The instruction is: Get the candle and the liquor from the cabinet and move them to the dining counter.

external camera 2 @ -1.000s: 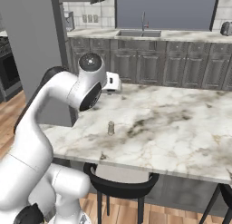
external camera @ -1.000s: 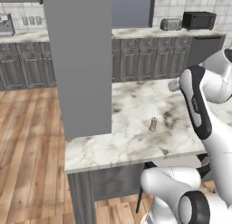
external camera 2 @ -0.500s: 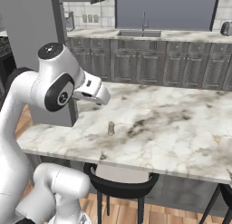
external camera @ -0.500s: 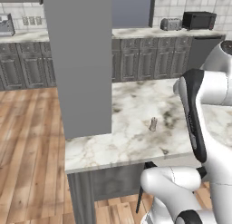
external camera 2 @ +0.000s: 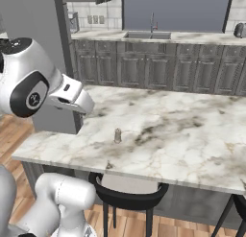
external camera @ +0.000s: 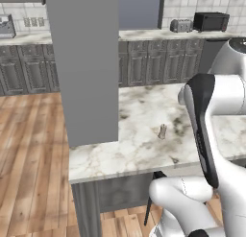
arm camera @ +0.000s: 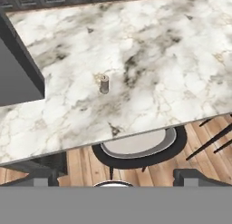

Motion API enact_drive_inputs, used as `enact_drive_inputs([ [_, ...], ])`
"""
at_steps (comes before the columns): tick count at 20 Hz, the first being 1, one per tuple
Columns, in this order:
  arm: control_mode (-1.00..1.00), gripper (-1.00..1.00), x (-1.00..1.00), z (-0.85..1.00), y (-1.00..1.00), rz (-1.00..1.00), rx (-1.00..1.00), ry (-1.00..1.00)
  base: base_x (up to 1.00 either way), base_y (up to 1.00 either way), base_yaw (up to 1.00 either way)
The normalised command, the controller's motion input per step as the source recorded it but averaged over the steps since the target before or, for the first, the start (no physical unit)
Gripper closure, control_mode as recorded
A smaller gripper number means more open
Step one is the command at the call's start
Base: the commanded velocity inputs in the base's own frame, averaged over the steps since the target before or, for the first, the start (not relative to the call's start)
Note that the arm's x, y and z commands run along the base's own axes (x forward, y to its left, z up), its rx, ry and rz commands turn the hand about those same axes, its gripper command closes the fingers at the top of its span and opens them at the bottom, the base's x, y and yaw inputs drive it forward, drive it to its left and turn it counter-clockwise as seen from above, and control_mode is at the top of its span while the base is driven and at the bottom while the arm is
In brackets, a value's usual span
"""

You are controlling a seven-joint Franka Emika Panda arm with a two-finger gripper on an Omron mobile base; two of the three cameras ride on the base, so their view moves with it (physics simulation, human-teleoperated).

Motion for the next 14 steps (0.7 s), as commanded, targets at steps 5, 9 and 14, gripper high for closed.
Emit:
enact_drive_inputs([
  [5, -1.00, -1.00, -0.49, 0.02, 0.46, 0.01, -0.01, 0.02, 0.00, 0.00, 0.00],
  [9, -1.00, -1.00, -0.46, 0.02, 0.26, 0.03, 0.00, 0.01, 0.00, 0.00, 0.00],
  [14, -1.00, -1.00, -0.21, 0.06, 0.05, 0.06, 0.00, 0.03, 0.00, 0.00, 0.00],
])
